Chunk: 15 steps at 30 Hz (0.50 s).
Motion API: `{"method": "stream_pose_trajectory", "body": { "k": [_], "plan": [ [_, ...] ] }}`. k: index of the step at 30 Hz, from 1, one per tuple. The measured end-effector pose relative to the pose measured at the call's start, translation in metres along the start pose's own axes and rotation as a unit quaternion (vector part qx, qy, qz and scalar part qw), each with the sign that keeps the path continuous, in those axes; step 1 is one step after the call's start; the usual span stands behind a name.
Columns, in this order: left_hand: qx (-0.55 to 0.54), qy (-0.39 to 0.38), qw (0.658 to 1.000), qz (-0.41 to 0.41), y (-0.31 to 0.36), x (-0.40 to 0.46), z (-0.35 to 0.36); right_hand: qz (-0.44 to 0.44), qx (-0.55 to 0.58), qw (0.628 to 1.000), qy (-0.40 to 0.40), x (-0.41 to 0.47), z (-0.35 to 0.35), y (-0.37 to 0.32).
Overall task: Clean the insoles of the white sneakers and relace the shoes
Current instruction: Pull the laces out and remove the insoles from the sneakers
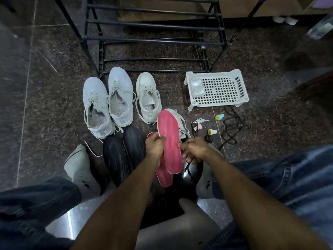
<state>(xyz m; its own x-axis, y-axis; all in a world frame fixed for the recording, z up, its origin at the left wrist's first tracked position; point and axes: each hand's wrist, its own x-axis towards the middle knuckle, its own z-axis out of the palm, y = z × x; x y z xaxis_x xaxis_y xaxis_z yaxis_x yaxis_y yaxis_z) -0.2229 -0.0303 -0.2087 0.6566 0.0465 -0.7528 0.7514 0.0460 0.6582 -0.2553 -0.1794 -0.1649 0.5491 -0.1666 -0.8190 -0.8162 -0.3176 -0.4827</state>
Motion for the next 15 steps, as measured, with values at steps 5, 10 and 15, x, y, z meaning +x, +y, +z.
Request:
{"method": "stream_pose_trajectory", "body": {
  "k": [5,10,15],
  "plan": [
    [0.009,0.09,0.996,-0.026,-0.013,0.014,-0.029,0.068,0.03,0.986,0.15,0.033,0.02,0.042],
    [0.022,0.071,0.994,-0.078,-0.022,0.018,-0.047,0.078,-0.034,0.987,0.136,0.057,0.032,0.044],
    [0.021,0.053,0.993,-0.101,-0.02,0.024,-0.046,0.024,-0.042,0.977,0.208,0.079,0.001,0.024]
  ]
}}
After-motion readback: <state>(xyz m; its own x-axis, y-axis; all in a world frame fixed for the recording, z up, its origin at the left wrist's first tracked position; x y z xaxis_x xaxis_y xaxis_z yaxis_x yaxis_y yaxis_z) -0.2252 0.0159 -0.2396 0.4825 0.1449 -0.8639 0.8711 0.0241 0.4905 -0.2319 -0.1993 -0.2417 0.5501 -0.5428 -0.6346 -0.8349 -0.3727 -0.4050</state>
